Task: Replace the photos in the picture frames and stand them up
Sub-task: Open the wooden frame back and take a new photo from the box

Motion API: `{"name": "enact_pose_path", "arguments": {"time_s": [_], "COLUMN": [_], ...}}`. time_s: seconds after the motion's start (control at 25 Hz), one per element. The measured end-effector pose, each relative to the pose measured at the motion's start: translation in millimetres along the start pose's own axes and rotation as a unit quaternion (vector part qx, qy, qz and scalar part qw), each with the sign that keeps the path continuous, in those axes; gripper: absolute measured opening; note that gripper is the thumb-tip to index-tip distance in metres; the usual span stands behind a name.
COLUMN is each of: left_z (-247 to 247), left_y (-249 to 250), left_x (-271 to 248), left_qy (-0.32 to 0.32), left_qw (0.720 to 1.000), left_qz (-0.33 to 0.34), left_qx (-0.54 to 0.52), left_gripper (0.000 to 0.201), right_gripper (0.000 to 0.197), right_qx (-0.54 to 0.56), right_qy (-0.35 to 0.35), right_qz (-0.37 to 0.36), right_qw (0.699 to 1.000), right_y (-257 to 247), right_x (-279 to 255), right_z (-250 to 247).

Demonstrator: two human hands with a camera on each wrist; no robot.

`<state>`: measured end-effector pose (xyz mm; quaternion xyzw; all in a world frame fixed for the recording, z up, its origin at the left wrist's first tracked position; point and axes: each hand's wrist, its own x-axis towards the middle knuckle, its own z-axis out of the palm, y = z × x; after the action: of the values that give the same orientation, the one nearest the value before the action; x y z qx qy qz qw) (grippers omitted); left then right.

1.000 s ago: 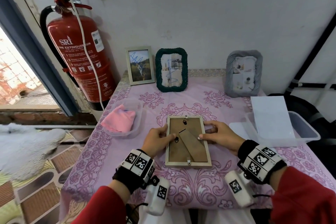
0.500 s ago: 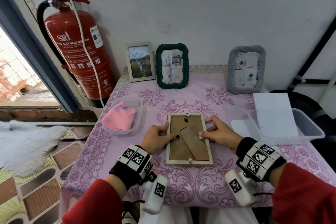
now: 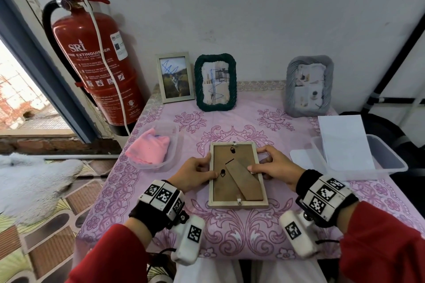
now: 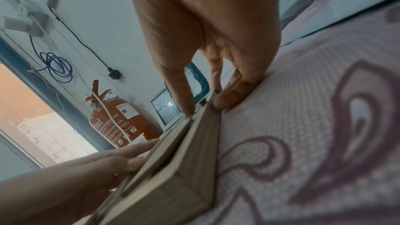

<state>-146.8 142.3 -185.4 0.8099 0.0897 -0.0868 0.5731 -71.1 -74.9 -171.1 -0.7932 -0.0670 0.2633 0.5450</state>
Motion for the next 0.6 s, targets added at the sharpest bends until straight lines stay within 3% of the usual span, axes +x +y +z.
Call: {"name": "enact_pose_path", "arguments": {"time_s": [0.36, 0.6], "left_z": [-1.9, -6.2], "left_y": [-0.9, 0.9], "left_x": [-0.1, -1.2], "left_qy": [-0.009, -0.034], "left_qw": [1.000, 0.999], "left_qz": [0.010, 0.018], "left_qx": [0.007, 0.000], "left_gripper": [0.024, 0.035], "right_gripper": [0.046, 0.055], "right_qx": [-0.008, 0.004], "right_qy": [-0.007, -0.015], "right_qz": [0.031, 0.025], "right_qw": [0.999, 1.000], "right_y": [-5.1, -6.5], "right_x": [2.2, -1.3], "right_z": [1.8, -1.8]}}
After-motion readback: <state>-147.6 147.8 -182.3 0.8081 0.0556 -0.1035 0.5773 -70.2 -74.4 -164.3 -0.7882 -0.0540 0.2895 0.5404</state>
